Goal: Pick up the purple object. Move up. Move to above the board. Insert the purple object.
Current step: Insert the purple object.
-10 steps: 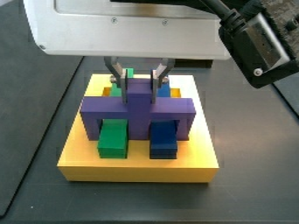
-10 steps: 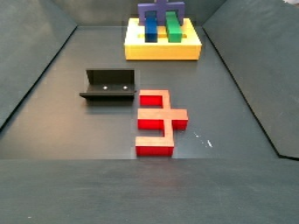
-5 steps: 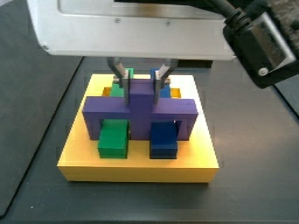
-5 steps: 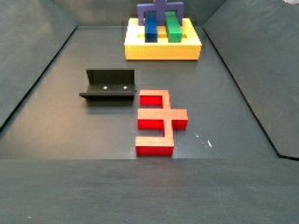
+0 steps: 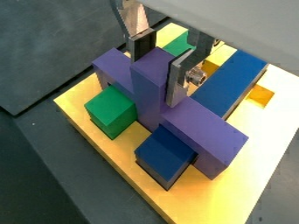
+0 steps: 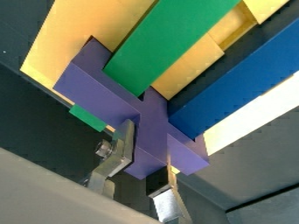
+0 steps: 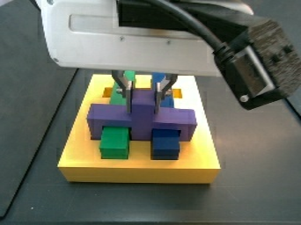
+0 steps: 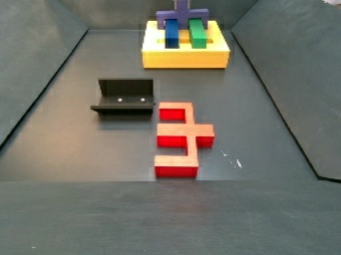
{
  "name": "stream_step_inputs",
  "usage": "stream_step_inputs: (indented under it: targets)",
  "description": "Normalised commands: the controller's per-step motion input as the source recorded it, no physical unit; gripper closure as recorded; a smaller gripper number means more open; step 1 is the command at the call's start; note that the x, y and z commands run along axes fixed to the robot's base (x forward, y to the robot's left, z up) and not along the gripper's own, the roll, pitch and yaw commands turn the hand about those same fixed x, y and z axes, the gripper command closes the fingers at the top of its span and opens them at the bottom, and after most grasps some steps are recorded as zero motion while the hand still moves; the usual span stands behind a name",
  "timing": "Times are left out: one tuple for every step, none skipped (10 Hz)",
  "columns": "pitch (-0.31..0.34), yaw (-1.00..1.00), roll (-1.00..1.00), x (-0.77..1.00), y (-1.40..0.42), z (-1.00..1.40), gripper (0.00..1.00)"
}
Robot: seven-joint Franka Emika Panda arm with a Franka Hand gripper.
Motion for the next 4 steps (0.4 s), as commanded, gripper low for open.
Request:
stream_step_inputs:
  targets:
    - [-0.074,0.0,-0.06,-0.03,0.0,-0.21,1.0]
    - [-0.107,0.0,-0.12,0.0,0.0,-0.35,1.0]
    - [-0.084,0.0,-0.06,0.0,0.0,-0.34,1.0]
    - [0.0,0.0,0.0,0.0,0.0,0.0,1.0]
